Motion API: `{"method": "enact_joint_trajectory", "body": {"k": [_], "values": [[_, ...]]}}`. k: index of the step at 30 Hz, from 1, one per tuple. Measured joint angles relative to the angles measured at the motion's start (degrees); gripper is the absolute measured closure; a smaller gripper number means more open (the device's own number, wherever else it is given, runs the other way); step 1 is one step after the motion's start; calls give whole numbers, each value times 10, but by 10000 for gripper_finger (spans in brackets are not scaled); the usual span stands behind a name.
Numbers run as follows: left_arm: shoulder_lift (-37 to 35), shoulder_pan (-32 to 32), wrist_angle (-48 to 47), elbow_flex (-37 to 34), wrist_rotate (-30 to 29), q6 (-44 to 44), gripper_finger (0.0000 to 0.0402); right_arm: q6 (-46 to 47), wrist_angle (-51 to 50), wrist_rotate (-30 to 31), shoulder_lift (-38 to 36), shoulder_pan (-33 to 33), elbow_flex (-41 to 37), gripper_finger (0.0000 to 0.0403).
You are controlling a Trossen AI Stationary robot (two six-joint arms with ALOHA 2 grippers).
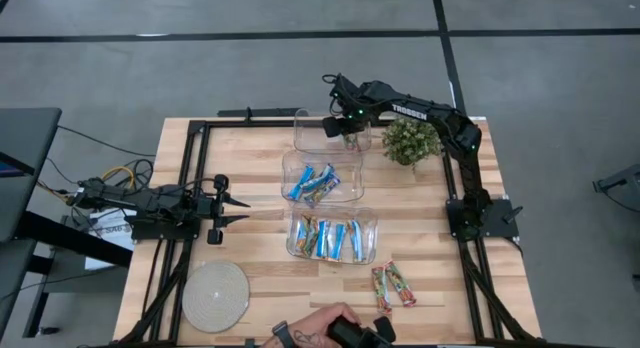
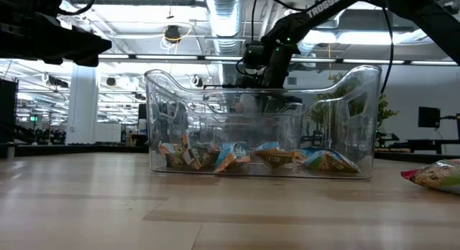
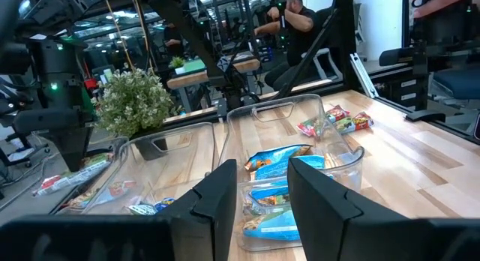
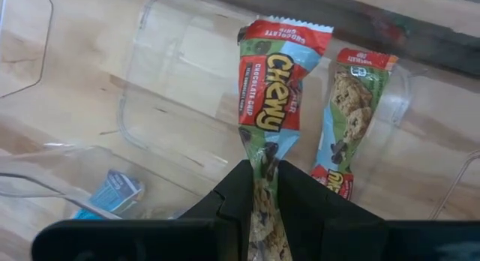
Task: Pick and place Granola Bars by type
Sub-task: Put the red granola bar into the top transparent bin
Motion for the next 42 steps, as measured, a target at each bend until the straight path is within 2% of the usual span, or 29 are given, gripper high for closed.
{"method": "enact_joint_trajectory", "body": {"k": [28,37,42], "values": [[0,0,0,0,1,0,287,-20,0,-4,0,2,0,346],[0,0,0,0,2,0,287,-50,2,-64,-8,18,0,346],[0,0,0,0,2,0,287,-76,3,-66,-36,30,0,346]]}}
